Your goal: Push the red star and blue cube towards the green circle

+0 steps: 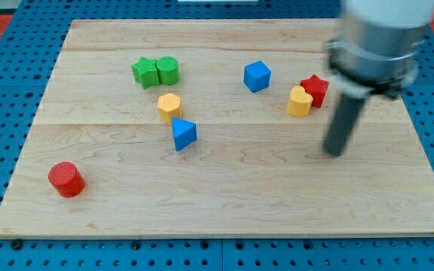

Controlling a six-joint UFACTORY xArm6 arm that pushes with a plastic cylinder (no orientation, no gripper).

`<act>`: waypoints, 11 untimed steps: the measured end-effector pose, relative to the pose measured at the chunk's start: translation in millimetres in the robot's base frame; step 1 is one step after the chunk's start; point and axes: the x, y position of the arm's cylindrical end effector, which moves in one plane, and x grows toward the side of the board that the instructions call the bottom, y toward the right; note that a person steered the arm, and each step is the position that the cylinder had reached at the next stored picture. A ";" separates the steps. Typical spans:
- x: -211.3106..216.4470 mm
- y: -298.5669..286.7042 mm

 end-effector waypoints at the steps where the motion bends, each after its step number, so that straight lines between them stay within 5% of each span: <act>1: -79.1 48.0; 3: -94.9 -58.0; 8: -94.9 -42.0; 11: -140.6 -208.9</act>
